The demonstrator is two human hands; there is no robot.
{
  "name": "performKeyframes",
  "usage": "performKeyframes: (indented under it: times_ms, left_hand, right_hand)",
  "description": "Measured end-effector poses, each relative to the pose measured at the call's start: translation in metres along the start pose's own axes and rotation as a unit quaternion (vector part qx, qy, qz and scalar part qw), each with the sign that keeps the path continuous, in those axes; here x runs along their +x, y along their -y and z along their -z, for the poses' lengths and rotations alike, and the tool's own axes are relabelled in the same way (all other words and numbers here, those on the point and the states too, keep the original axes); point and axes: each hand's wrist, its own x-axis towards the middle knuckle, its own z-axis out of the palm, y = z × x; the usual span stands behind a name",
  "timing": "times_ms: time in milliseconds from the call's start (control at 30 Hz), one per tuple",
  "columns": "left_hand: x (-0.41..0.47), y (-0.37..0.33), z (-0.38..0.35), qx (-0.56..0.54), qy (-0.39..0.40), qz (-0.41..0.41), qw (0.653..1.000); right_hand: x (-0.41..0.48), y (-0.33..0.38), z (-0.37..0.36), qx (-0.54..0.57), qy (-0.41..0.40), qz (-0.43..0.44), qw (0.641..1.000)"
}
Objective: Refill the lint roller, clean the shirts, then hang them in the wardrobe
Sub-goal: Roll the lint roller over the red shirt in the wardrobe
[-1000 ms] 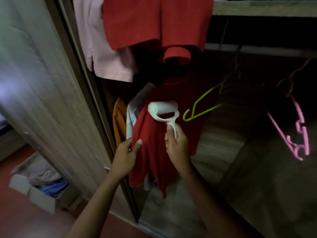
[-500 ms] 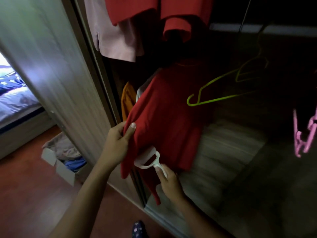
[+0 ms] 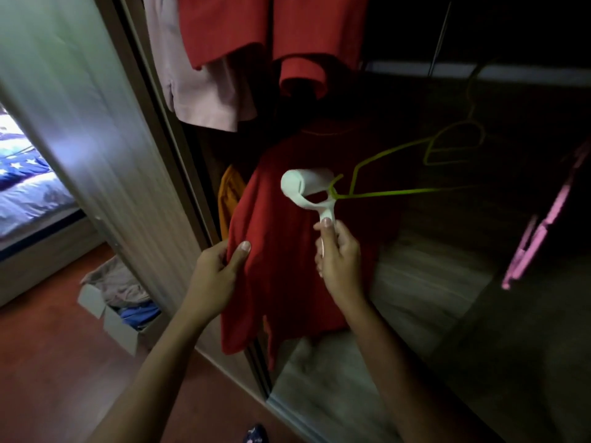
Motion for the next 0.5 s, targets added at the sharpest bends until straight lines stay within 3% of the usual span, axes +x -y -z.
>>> performKeyframes:
  times_ms: [333,500]
  left_hand:
    - [-0.002,0.005,0.014,0.034,-0.059,-0.008,0.998]
    - [-0.006,0.008,0.03,0.014,-0.067,0.016,0.998]
  right_hand:
    - [-0.101,-0.09,-0.01,-0.025,0.204,-0.129,0.97]
    - [-0.105,-0.069,-0.013,-0.012,0.21,-0.119,0.97]
